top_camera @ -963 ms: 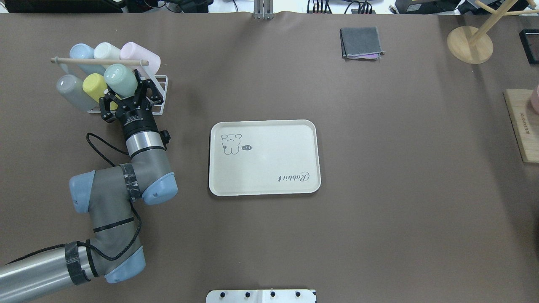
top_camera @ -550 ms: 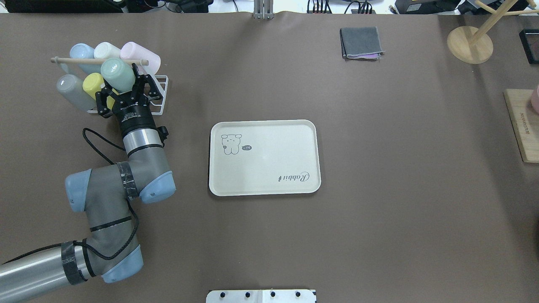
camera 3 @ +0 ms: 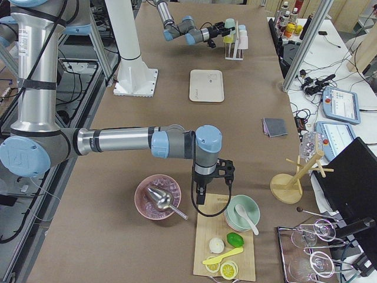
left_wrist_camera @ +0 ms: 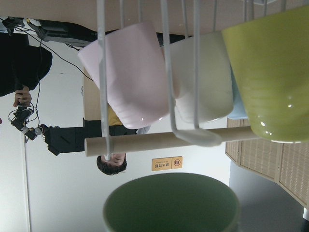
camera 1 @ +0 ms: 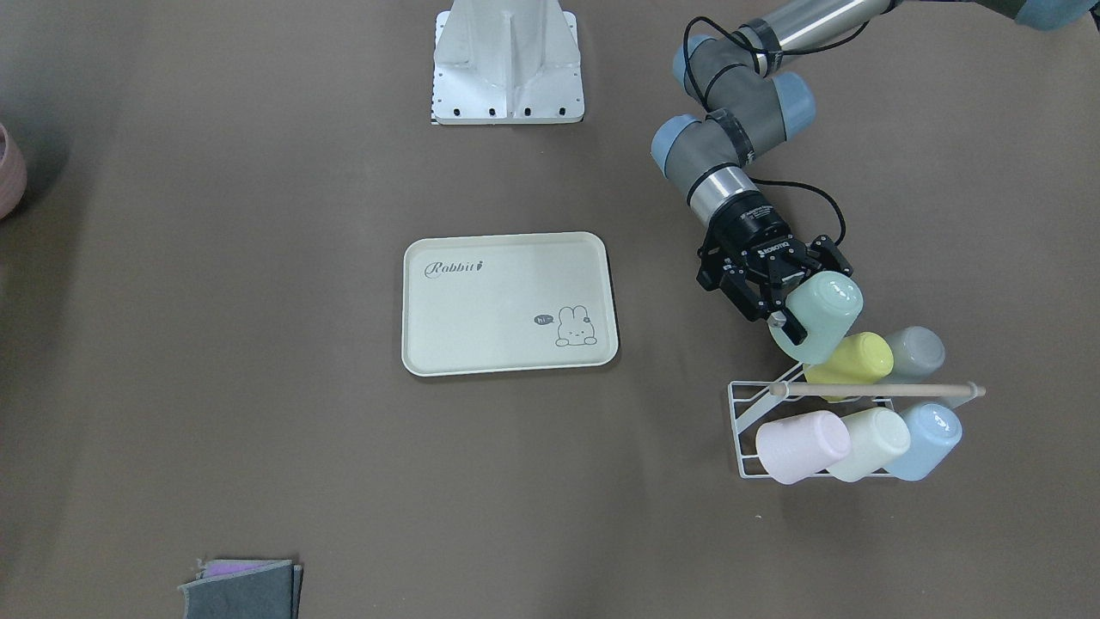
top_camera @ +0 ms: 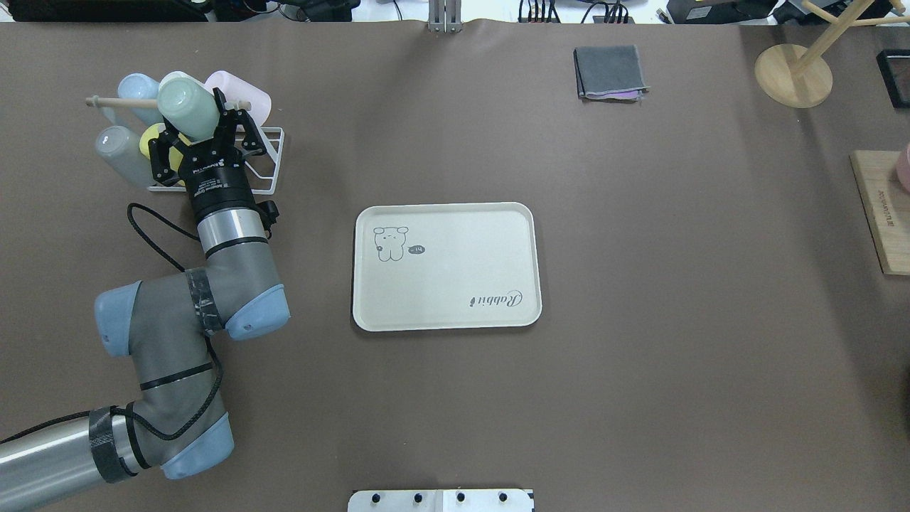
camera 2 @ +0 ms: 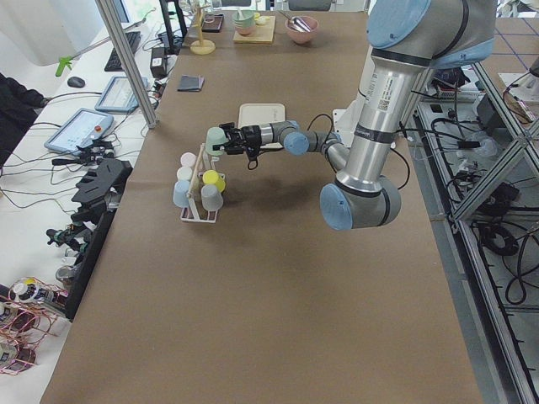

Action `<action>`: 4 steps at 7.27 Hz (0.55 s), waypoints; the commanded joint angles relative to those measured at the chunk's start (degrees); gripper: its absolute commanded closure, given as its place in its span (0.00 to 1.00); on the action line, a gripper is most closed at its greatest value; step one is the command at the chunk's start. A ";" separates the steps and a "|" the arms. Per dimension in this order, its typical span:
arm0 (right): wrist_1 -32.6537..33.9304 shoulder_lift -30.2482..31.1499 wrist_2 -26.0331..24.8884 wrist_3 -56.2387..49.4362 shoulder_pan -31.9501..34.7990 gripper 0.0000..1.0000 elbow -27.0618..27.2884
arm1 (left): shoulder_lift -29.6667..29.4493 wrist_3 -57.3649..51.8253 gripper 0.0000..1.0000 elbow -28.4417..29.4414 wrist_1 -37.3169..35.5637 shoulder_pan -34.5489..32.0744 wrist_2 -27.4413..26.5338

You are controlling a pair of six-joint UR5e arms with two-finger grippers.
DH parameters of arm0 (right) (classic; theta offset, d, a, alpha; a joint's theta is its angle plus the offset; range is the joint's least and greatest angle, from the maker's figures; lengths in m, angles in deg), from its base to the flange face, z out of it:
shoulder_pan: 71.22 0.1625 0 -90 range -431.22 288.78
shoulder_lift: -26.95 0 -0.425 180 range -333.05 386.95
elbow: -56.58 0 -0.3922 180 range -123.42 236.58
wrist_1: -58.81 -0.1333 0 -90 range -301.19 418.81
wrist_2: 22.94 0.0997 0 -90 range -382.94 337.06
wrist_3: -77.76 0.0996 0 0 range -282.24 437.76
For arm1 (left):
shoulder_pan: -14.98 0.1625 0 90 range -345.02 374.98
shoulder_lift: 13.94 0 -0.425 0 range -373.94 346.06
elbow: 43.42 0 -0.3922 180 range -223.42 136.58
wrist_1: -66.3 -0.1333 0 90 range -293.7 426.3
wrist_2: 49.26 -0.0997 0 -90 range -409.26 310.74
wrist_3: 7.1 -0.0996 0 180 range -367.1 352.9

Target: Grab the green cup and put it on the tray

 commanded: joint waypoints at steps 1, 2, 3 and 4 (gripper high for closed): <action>-0.03 -0.20 -0.80 -0.14 -0.01 0.00 -0.54 | -0.07 -1.61 0.87 -5.29 3.41 -0.43 0.36; 0.06 -0.03 -0.37 0.12 -0.01 0.00 -0.72 | -0.42 -1.62 0.87 -5.32 10.57 -0.35 4.37; 0.06 0.06 -0.46 0.73 -0.01 0.00 -1.24 | -0.77 -1.62 0.87 -4.88 19.86 -0.44 11.89; -0.03 -0.20 -0.54 0.82 -0.01 0.00 -1.86 | -1.99 -1.36 0.88 -4.62 26.74 -0.35 15.62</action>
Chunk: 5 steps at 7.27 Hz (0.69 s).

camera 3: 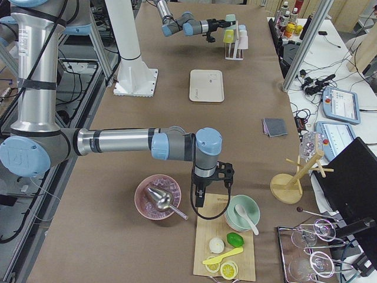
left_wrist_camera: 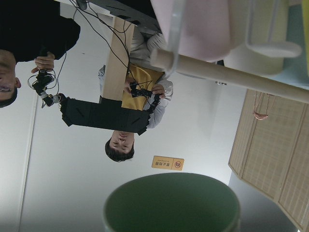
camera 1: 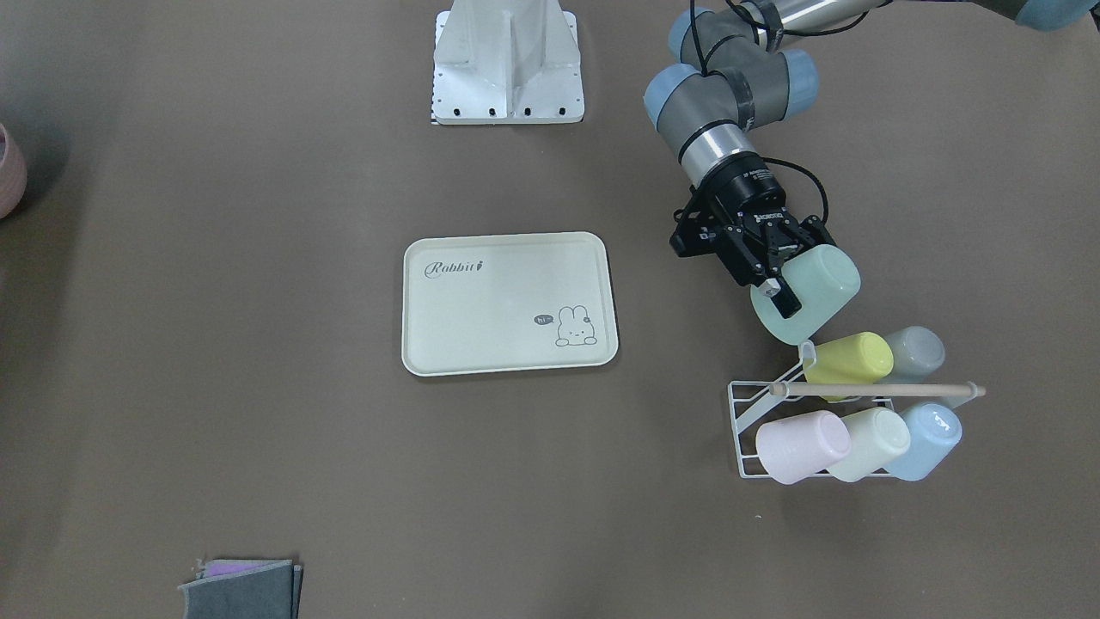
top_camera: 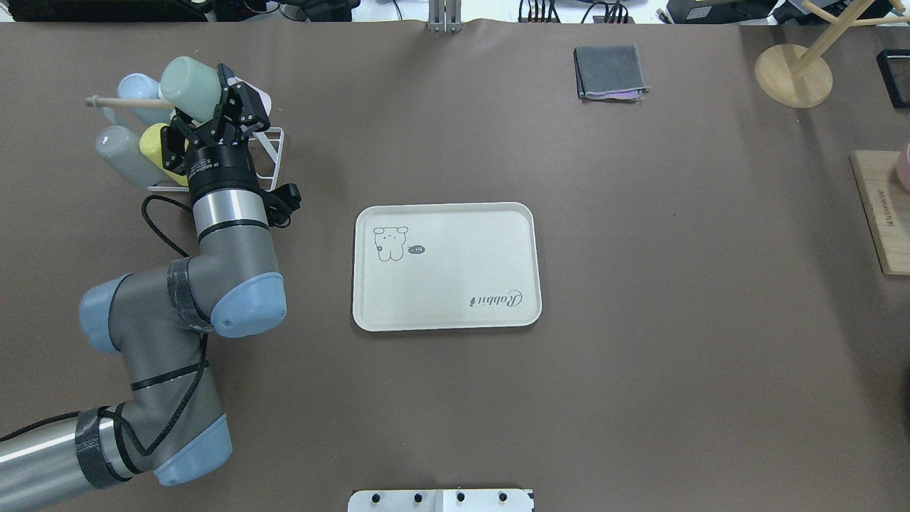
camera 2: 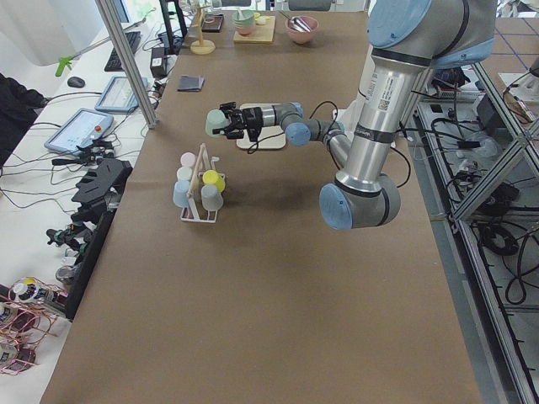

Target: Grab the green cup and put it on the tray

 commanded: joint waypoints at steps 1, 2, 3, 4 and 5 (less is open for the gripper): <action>-0.06 -0.15 -0.16 0.29 0.00 0.00 -0.76 | -2.12 0.22 0.88 0.18 14.89 -0.06 11.09; -0.06 -0.23 -0.25 0.29 0.00 0.00 -0.93 | -4.04 0.74 0.88 0.87 21.13 -0.06 15.94; -0.06 -0.15 0.01 0.29 0.00 0.00 -1.19 | -5.02 3.27 0.90 2.88 27.81 -0.14 20.77; 0.03 -0.23 0.28 0.38 0.00 0.00 -1.20 | -6.51 9.74 0.95 5.86 33.01 -0.15 23.25; 0.03 -0.32 0.37 0.38 0.00 0.00 -1.20 | -6.87 21.90 0.95 6.85 35.50 -0.15 29.98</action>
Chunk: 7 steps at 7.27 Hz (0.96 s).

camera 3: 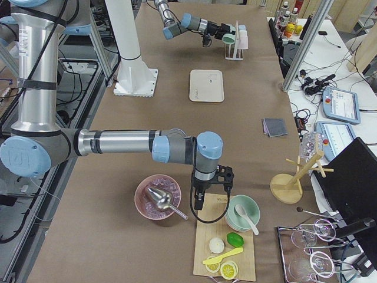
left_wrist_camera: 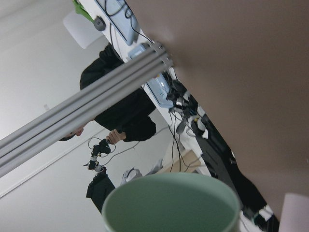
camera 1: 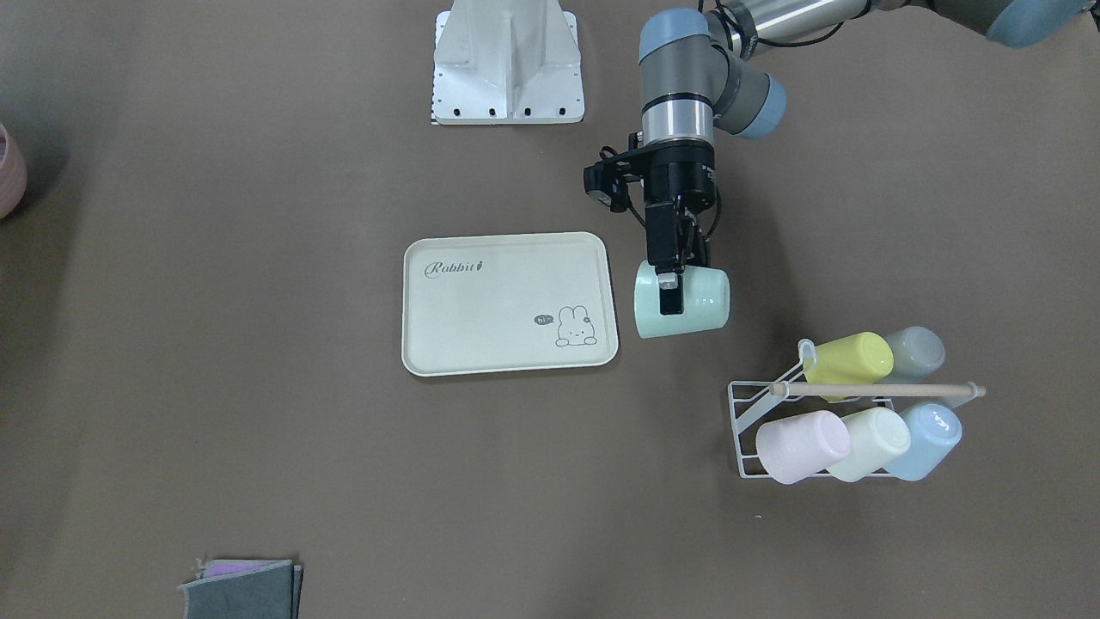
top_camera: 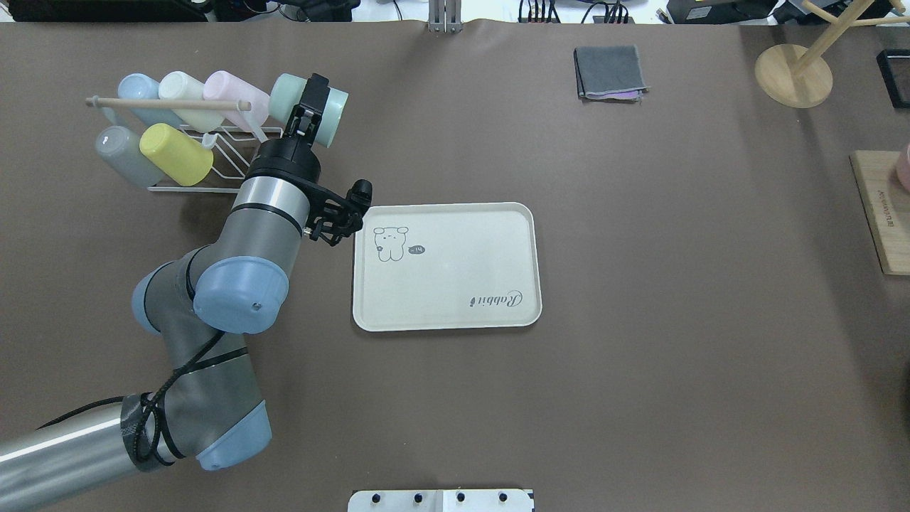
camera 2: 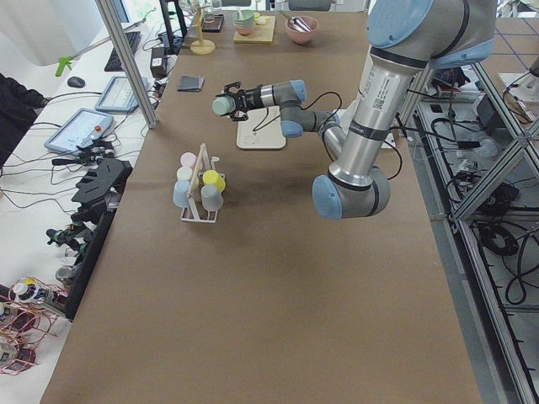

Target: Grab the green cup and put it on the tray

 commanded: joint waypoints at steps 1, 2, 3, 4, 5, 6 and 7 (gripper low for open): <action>0.03 -0.08 0.61 -0.06 0.00 0.00 -0.05 | -2.16 26.92 0.95 4.63 8.54 0.07 12.57; 0.03 -0.08 1.75 -0.06 0.00 0.00 -0.14 | -3.13 34.48 0.95 6.40 12.75 -0.02 17.85; 0.03 -0.17 3.41 -0.06 0.00 0.00 -0.14 | -5.05 43.86 0.95 10.51 16.80 0.15 20.34; 0.03 -0.17 4.56 -0.06 0.00 0.00 -0.14 | -7.68 56.14 0.95 16.29 21.28 0.85 23.76; -0.05 -0.26 4.49 0.03 0.00 0.00 -0.05 | -9.36 62.09 0.95 19.83 25.32 1.55 25.28; -0.05 -0.26 4.40 -0.06 0.00 0.00 -0.05 | -10.68 66.85 0.95 22.47 29.63 2.00 27.73; -0.05 -0.26 4.40 -0.06 0.00 0.00 -0.05 | -11.05 73.77 0.95 23.72 32.72 2.09 30.19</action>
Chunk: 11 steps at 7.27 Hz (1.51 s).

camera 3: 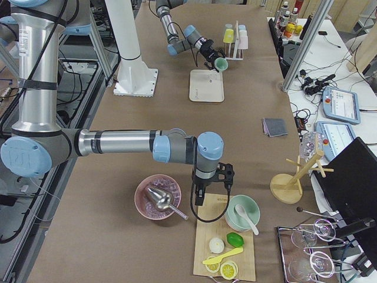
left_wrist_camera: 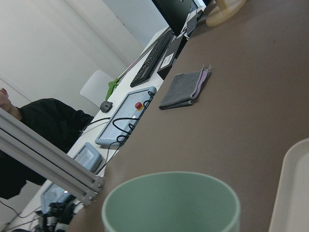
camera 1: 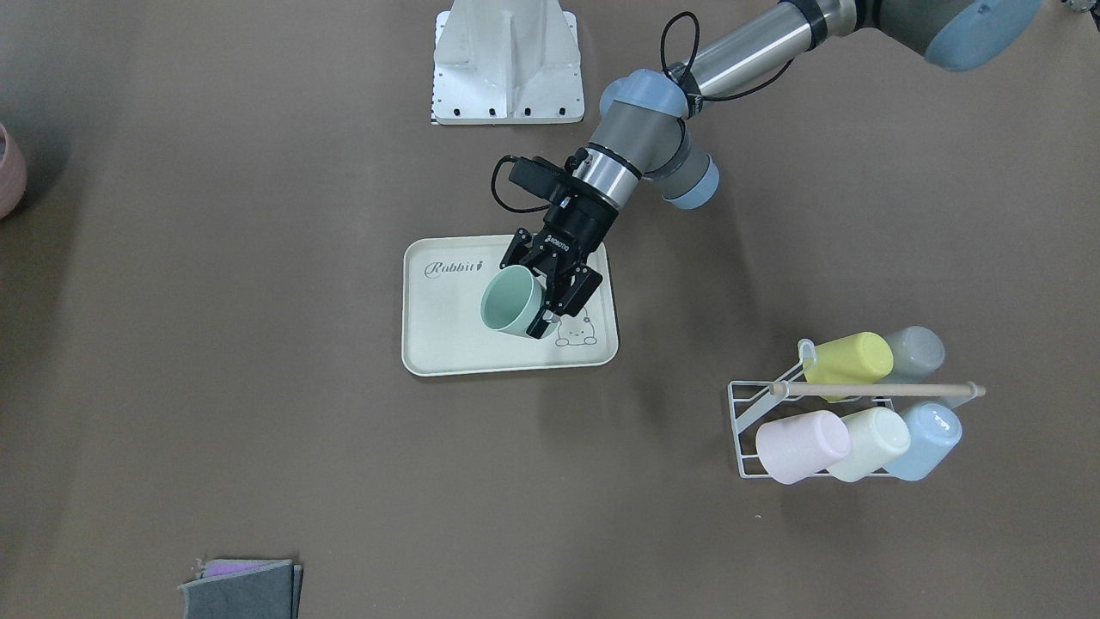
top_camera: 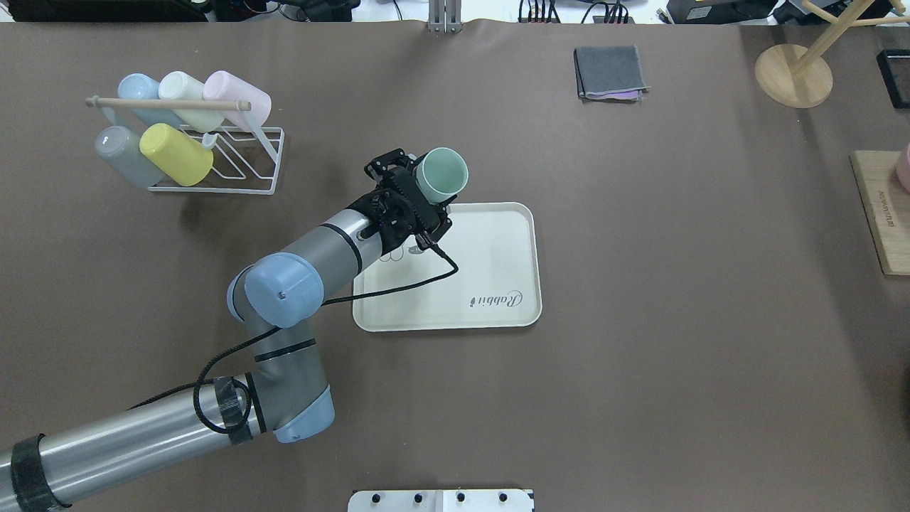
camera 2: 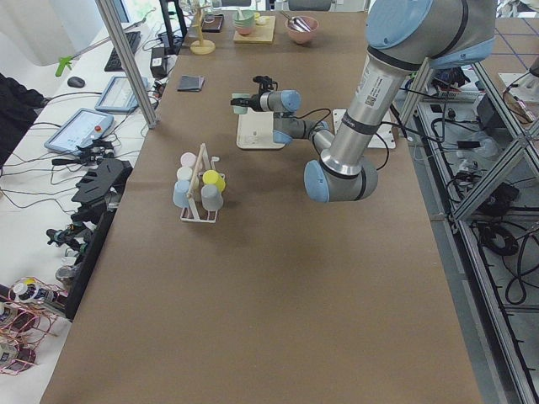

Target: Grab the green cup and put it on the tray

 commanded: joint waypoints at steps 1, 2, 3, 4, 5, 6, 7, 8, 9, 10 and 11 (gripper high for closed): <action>-0.01 -0.10 -0.05 -0.02 0.00 0.00 0.01 | -0.93 13.05 0.95 2.81 5.64 0.41 4.67; -0.01 -0.10 -0.06 -0.02 0.00 0.00 -0.08 | -1.10 15.01 0.95 4.47 7.91 0.50 8.35; -0.01 -0.10 -0.06 -0.11 0.00 0.00 -0.08 | -2.15 15.56 0.94 6.75 9.42 0.50 11.69; -0.01 -0.10 -0.14 -0.11 0.00 0.00 -0.08 | -2.24 16.26 0.94 7.12 9.52 0.76 12.07; -0.01 -0.10 -0.14 -0.02 0.00 0.00 -0.08 | -2.25 16.53 0.94 7.64 9.43 0.93 12.07; -0.01 -0.10 -0.14 -0.11 0.00 0.00 -0.08 | -2.25 16.53 0.94 8.00 9.52 1.37 12.94; -0.01 -0.10 -0.14 -0.02 0.00 0.00 -0.08 | -2.33 17.05 0.94 8.96 9.52 1.72 13.91; -0.01 -0.10 -0.14 -0.02 0.00 0.00 -0.08 | -2.42 16.97 0.94 9.66 9.43 1.81 13.92; -0.01 -0.19 -0.14 -0.11 0.00 0.00 -0.08 | -2.42 16.97 0.92 9.93 9.43 1.99 14.01; -0.01 -0.19 -0.14 -0.11 0.00 0.00 -0.08 | -2.42 16.97 0.91 9.93 9.43 2.08 14.36; -0.01 -0.19 -0.14 -0.11 0.00 0.00 -0.08 | -2.51 16.97 0.88 9.93 9.43 2.17 14.36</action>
